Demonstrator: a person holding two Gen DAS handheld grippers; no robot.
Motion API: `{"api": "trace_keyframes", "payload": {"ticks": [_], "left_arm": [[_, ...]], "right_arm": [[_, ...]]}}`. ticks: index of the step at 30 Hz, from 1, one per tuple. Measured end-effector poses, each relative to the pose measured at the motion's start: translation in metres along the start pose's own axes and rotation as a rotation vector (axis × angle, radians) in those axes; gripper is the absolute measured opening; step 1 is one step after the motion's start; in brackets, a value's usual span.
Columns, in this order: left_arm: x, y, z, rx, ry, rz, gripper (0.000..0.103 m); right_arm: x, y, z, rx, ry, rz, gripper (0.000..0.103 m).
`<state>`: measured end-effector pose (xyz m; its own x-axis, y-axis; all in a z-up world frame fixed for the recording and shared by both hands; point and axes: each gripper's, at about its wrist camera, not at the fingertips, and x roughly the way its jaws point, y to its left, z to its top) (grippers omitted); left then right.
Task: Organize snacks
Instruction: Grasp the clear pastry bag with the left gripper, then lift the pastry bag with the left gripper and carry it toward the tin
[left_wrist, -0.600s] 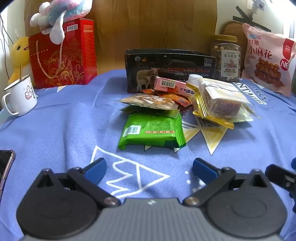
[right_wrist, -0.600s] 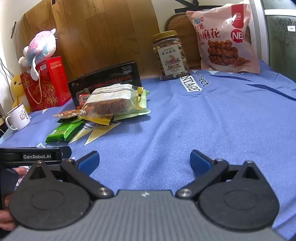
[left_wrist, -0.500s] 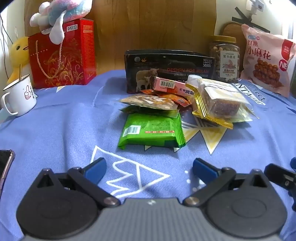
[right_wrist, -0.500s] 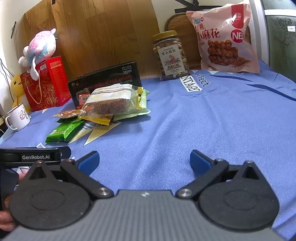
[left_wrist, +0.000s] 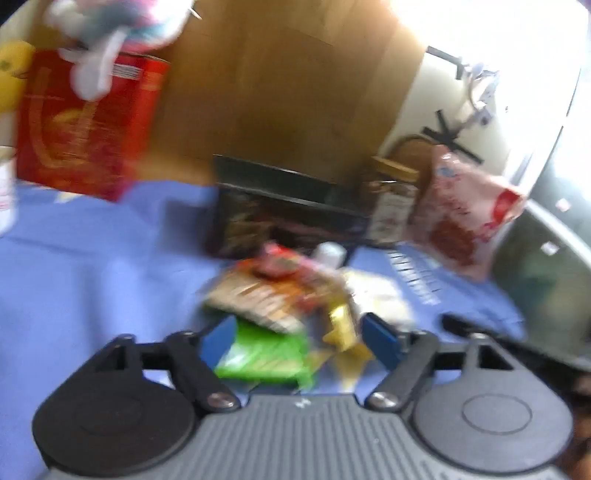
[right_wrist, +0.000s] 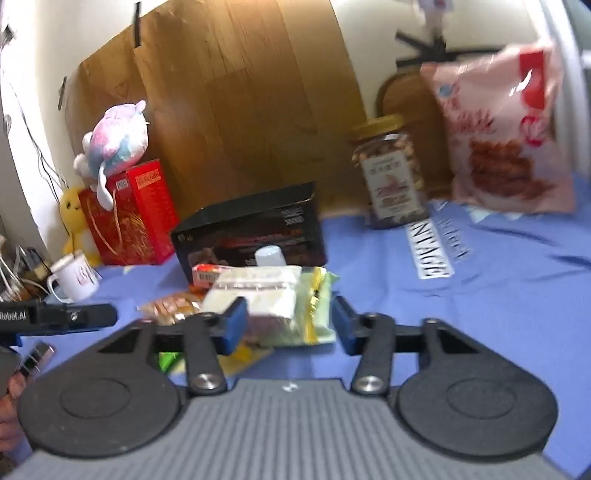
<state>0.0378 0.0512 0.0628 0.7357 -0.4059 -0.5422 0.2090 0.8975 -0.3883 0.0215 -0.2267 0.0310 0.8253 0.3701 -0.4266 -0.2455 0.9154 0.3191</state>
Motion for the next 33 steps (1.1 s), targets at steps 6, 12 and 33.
{"api": "trace_keyframes", "payload": {"ticks": [6,12,33], "left_arm": [[0.066,-0.018,0.025,-0.011,0.136,-0.148,0.069],[0.081,-0.028,0.002,-0.011,0.202,-0.148,0.030],[-0.019,-0.039,-0.064,0.077,0.140,-0.087,0.062]], "right_arm": [[0.029,-0.007,-0.002,0.039,0.089,0.065,0.048],[0.026,0.012,-0.011,-0.032,0.117,0.095,0.046],[-0.063,0.053,-0.085,-0.175,0.151,-0.021,0.065]]}}
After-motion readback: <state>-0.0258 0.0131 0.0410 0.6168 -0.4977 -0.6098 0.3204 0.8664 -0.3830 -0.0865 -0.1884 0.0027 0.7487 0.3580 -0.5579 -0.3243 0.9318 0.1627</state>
